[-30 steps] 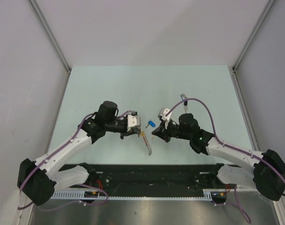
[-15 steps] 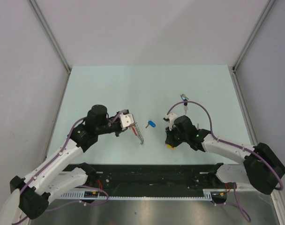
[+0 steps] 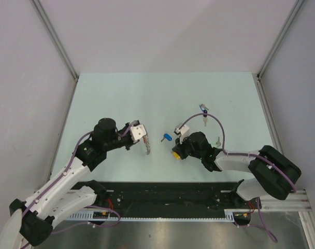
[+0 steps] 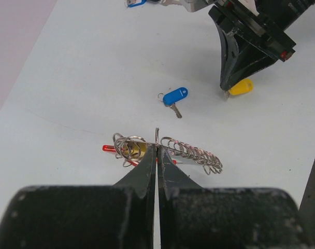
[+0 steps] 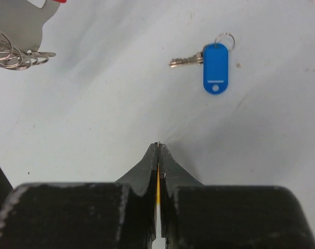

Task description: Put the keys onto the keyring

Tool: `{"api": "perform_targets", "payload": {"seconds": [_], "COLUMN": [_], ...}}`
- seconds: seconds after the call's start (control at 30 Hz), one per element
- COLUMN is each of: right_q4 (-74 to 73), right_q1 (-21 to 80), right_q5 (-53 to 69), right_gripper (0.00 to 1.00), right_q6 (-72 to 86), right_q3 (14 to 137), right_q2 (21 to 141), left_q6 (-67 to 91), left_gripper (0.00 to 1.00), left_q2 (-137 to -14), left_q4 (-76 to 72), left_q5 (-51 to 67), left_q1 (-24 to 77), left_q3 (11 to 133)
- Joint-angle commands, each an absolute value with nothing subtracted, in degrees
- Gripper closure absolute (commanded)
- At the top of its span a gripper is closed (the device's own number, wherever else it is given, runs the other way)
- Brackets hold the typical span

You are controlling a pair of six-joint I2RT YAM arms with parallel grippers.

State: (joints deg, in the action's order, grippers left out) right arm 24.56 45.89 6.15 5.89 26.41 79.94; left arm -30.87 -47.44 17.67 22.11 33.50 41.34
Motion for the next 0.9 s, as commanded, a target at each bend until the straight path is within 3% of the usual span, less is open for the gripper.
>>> {"api": "perform_targets", "payload": {"seconds": [0.0, 0.4, 0.67, 0.87], "right_q4": [41.12, 41.23, 35.96, 20.59], "right_q1": [46.58, 49.22, 49.83, 48.87], "right_q5": [4.48, 2.64, 0.97, -1.15], "right_gripper": [1.0, 0.99, 0.69, 0.51], "right_q6": [2.03, 2.37, 3.34, 6.15], "right_q3": [24.61, 21.8, 21.44, 26.36], "right_q2": [84.45, 87.37, 82.63, 76.03], "left_q6": [-29.88, -29.79, -29.88, -29.88], "left_gripper": [1.0, 1.0, 1.0, 1.0], "left_q2": [-45.88, -45.79, -46.49, -46.67], "left_q4": [13.97, 13.45, 13.53, 13.45], "left_q5": [20.57, 20.21, 20.3, 20.13], "left_q1": [32.96, 32.52, 32.52, 32.43], "left_q3": [41.31, 40.96, 40.78, 40.78]}}
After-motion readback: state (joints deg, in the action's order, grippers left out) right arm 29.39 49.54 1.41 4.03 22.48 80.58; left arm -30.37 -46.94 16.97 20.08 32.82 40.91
